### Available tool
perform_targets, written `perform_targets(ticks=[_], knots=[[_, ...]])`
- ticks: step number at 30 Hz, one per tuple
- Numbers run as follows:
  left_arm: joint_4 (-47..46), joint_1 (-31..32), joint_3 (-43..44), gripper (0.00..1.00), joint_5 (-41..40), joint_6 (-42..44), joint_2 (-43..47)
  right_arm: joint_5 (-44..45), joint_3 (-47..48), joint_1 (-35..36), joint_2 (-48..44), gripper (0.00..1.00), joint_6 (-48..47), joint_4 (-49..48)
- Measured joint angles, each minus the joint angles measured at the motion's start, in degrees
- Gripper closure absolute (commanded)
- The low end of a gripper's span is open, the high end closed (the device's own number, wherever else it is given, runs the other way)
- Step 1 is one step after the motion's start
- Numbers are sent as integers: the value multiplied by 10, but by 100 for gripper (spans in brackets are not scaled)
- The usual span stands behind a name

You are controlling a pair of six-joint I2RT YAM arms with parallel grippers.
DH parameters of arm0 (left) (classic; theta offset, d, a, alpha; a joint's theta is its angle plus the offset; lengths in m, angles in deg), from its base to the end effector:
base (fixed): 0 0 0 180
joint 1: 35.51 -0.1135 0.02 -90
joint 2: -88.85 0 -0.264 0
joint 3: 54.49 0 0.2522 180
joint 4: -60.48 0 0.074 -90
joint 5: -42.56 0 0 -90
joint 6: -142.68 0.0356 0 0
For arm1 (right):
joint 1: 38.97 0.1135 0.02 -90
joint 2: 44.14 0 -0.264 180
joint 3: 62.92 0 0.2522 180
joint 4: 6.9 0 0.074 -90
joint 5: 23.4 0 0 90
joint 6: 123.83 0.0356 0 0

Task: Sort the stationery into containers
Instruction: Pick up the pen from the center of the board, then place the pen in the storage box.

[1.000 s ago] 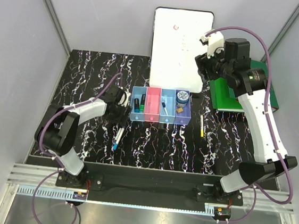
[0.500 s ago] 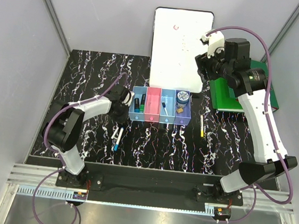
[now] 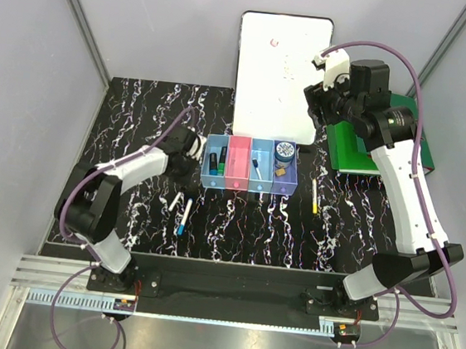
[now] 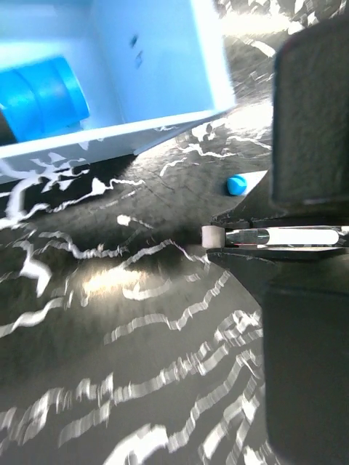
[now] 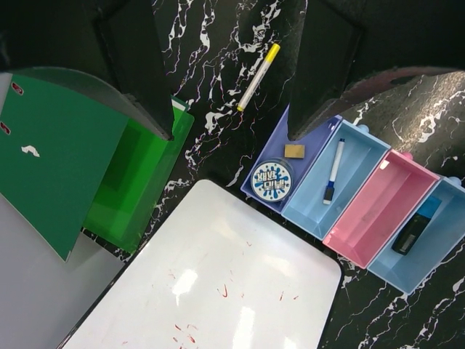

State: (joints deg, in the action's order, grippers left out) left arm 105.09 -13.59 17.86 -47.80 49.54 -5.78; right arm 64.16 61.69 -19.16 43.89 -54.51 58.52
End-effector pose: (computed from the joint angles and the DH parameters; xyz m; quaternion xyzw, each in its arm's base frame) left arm 0.2948 -0.1184 0.1802 0.1592 0.9667 -0.0405 0.1962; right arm 0.2906 0.1063 0.4748 -0.3080 0.8038 0.0145 0.5088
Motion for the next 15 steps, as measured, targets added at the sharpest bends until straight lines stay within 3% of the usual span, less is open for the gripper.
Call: perform_targets(ticks=[5,9,15], knots=[[33,-14,87,100,23,7,56,5,-26,0,-10,28,-5,-7],[33,-14,185,100,86,-3,94,32,-63,0,-21,25,-17,-20],[-27,2,261,100,168,-57,69,117,-174,-6,-49,25,-17,-74]])
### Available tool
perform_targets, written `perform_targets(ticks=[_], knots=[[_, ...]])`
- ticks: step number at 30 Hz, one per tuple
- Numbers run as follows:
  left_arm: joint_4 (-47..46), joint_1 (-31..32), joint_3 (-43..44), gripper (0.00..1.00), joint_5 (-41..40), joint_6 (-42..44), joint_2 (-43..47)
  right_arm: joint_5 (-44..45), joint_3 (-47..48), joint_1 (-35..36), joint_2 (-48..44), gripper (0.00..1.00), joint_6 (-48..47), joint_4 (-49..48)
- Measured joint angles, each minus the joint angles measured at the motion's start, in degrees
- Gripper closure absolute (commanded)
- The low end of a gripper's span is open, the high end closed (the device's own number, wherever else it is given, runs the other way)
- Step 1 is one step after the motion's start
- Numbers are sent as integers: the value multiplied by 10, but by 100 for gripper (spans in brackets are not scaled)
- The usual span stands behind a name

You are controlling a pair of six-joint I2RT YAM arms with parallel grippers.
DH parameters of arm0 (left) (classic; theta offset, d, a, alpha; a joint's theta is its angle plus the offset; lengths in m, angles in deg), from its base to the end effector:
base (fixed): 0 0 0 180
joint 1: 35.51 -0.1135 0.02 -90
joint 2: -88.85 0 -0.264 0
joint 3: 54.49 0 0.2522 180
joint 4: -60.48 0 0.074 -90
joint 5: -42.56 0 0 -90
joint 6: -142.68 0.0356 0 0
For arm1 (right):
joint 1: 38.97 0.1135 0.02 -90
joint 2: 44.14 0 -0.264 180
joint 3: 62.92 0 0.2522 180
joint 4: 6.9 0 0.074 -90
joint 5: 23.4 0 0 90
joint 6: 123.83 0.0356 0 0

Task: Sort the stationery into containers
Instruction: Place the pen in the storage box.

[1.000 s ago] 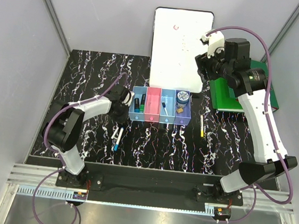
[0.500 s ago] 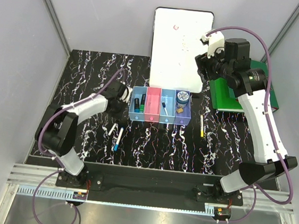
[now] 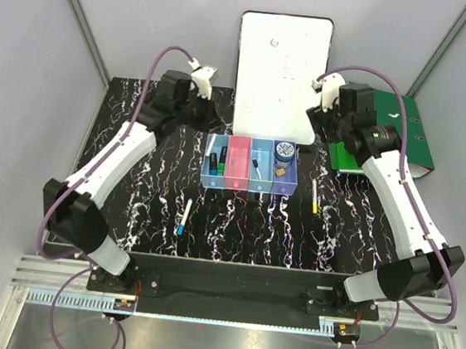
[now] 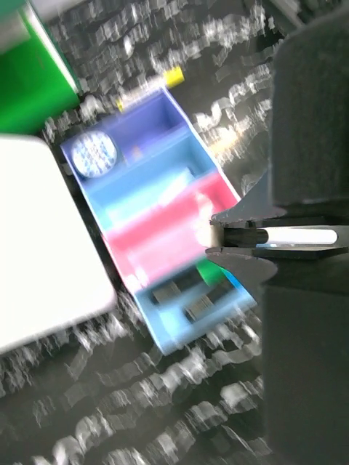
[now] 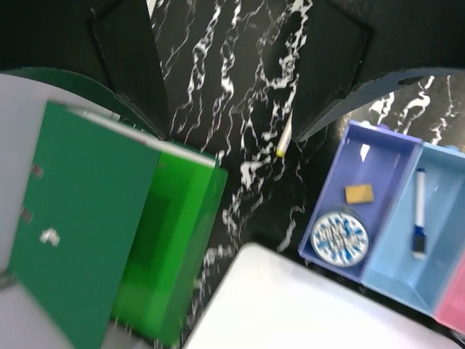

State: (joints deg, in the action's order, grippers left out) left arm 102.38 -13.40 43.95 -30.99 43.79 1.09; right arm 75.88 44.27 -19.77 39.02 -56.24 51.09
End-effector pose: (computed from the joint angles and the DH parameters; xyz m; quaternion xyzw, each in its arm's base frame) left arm 0.3205 -0.1411 0.3680 0.1690 0.8485 -0.2499 0.4347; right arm 0.2941 0.0963 0.4174 -0.2770 0.8360 -0.0845 0.4661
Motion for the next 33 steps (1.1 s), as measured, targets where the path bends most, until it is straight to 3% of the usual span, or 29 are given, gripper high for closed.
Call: perform_targets(ticks=[10,20,33], knots=[[-112,65,64,100,71,-112,-207,-35,-204,-89,-15,25,106,-15],[-181,69,122,100,74,-187,-287,-147,-273,-90,33,24,124,-65],[-210,93,139,100,53,-221,-361,-179,-287,-108,144,26,134,-136]])
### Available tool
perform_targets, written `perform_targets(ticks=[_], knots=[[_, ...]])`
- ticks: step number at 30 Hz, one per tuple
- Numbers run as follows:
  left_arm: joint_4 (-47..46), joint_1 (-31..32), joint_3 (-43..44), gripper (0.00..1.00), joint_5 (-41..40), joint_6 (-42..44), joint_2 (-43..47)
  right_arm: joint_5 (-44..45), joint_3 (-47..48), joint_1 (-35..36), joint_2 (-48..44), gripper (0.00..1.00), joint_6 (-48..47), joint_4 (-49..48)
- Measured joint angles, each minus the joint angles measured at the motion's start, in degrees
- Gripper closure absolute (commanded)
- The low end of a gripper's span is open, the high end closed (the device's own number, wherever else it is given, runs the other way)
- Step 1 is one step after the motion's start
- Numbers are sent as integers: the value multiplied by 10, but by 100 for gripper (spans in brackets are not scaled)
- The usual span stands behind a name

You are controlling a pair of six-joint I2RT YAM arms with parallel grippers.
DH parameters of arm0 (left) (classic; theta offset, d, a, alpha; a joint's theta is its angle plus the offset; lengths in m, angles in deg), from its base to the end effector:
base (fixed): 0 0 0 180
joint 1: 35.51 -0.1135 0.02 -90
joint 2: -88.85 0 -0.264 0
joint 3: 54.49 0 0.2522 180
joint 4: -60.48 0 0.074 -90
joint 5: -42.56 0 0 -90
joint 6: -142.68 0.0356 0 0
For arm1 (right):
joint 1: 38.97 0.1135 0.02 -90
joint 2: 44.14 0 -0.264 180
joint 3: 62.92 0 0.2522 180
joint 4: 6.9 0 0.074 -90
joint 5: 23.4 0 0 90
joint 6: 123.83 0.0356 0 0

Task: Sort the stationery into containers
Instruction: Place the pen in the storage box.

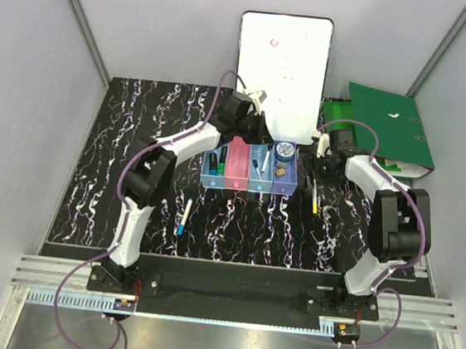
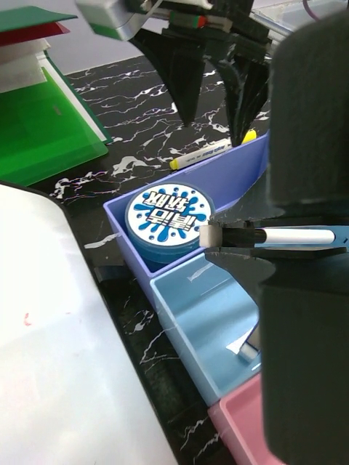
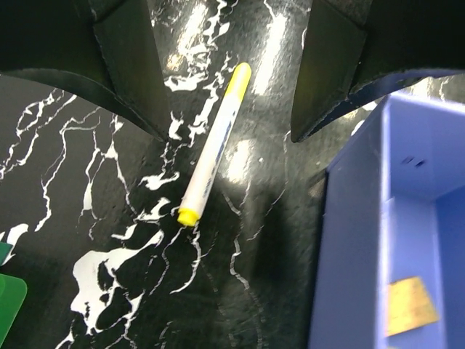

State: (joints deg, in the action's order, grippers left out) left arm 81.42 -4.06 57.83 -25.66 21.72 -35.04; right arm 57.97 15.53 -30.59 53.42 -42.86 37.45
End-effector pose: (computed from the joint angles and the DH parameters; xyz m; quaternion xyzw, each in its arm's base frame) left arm 0.4235 -0.2745 0.2245 0.0945 0.8606 -0.3864 0.3181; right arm 0.3374 0.0551 0.1949 -0.1640 0.9567 0.0719 0.2293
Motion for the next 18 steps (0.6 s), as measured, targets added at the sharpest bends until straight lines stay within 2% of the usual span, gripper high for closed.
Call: perform_targets(ticks=[7,12,17,18], knots=[[-5,5,-4,100,-13,-1,-2,0,-6,-22,25,27,6,-26],[-6,5,-40,100,-28,2,-2,-1,-21,-30,26,29,9,-33],[-5,5,-65,82,-36,9,0,-4,-41,-31,26,30,14,-42],[-5,5,-68,73,-37,11,2,-6,-44,-31,26,31,14,-43]])
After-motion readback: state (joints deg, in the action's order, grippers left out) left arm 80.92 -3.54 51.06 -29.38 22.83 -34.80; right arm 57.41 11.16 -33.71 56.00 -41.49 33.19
